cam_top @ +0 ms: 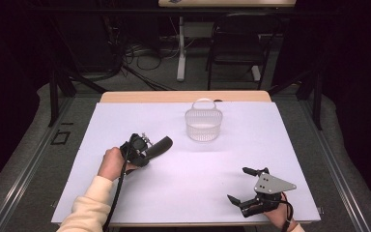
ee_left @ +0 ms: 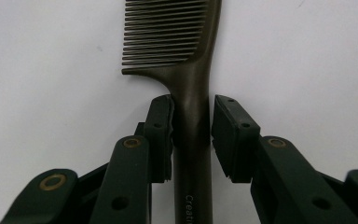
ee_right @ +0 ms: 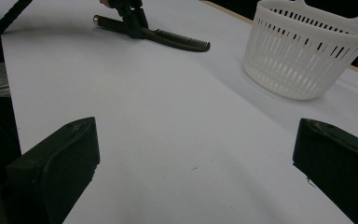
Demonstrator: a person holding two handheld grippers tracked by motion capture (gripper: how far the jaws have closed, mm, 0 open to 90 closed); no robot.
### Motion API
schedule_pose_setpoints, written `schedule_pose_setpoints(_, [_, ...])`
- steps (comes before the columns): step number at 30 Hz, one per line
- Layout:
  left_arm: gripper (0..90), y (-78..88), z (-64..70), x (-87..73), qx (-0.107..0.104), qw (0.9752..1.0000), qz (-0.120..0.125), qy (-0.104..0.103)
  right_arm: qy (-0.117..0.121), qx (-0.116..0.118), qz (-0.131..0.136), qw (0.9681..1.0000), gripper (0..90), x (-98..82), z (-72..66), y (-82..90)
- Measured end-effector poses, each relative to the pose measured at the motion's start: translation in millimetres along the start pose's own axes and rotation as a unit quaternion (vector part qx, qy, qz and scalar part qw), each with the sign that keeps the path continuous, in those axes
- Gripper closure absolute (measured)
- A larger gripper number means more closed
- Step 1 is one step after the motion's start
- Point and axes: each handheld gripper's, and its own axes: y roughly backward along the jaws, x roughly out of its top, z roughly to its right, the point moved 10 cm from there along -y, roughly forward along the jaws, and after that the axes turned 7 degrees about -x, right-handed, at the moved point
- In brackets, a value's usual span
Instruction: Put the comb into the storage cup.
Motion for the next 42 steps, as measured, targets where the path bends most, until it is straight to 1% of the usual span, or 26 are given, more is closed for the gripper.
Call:
schedule_pose_setpoints(3, [71.0, -0.6, 0.8, -0.1, -0.009, 0.9999, 0.005, 0.002, 0.0, 0.0, -0.001, 1.0, 0.0, -0.1, -0.3, -0.1])
schedule_pose_setpoints(5, [71.5, -0.8, 0.7, -0.1, -0.008, 0.9999, 0.007, 0.0, 0.0, 0.0, -0.001, 1.0, 0.0, -0.1, -0.4, -0.1])
schedule_pose_setpoints(6, [71.7, -0.3, 0.5, -0.4, -0.005, 1.0, 0.005, -0.004, 0.0, 0.0, -0.001, 1.0, 0.0, -0.2, -0.3, -0.2])
schedule_pose_setpoints(8, [72.0, -0.3, 0.9, -0.4, -0.003, 1.0, 0.006, -0.005, -0.001, 0.0, -0.002, 1.0, 0.0, -0.5, -0.1, -0.1])
schedule_pose_setpoints(13, [72.1, 0.5, 0.7, -0.4, -0.007, 0.9998, 0.018, 0.003, -0.001, -0.001, -0.002, 1.0, 0.0, -0.8, 0.1, -0.5])
schedule_pose_setpoints(15, [72.1, 2.0, 0.2, -0.4, -0.004, 0.9998, 0.019, 0.002, -0.001, 0.0, -0.002, 1.0, 0.0, -0.8, 0.2, -0.3])
schedule_pose_setpoints(17, [72.1, 3.6, 0.3, 0.6, 0.002, 0.9996, 0.028, 0.005, -0.002, -0.001, -0.002, 1.0, 0.0, -0.8, 0.1, -0.6])
schedule_pose_setpoints(18, [72.1, 5.4, -0.7, 0.8, 0.009, 0.9995, 0.029, 0.003, -0.002, -0.001, -0.003, 1.0, 0.0, -1.1, 0.2, -0.4])
schedule_pose_setpoints(19, [72.1, 6.7, -0.7, 1.3, 0.013, 0.9993, 0.035, 0.005, -0.002, -0.001, -0.003, 1.0, 0.0, -1.2, 0.2, -0.5])
schedule_pose_setpoints(22, [72.1, 9.8, 0.6, 1.9, 0.012, 0.9987, 0.049, 0.005, 0.0, -0.002, -0.004, 1.0, 0.0, -1.5, 0.7, -0.3])
schedule_pose_setpoints(24, [72.1, 12.2, 1.1, 1.8, 0.016, 0.9984, 0.054, 0.007, -0.001, -0.002, -0.004, 1.0, 0.0, -1.5, 0.8, -0.2])
schedule_pose_setpoints(29, [72.1, 16.3, 3.6, 4.1, 0.014, 0.9968, 0.078, 0.01, 0.0, -0.003, -0.004, 1.0, 0.0, -1.6, 0.9, -0.2])
schedule_pose_setpoints(30, [72.1, 17.6, 3.5, 4.2, 0.015, 0.9966, 0.08, 0.007, 0.0, -0.003, -0.005, 1.0, 0.0, -1.6, 1.1, -0.1])
schedule_pose_setpoints(33, [72.1, 18.5, 3.4, 4.3, 0.022, 0.9959, 0.087, 0.008, 0.001, -0.005, -0.005, 1.0, 0.0, -2.0, 2.0, -0.4])
schedule_pose_setpoints(36, [72.1, 19.2, 3.4, 3.4, 0.022, 0.9956, 0.091, 0.01, 0.002, -0.005, -0.005, 1.0, 0.0, -2.1, 2.1, -0.5])
schedule_pose_setpoints(37, [72.1, 19.3, 4.0, 3.4, 0.019, 0.9951, 0.096, 0.014, 0.002, -0.005, -0.005, 1.0, 0.0, -2.1, 2.2, -0.5])
schedule_pose_setpoints(42, [72.1, 23.1, 3.6, 4.2, 0.021, 0.9931, 0.114, 0.015, 0.001, -0.004, -0.005, 1.0, 0.0, -2.2, 2.0, -0.6])
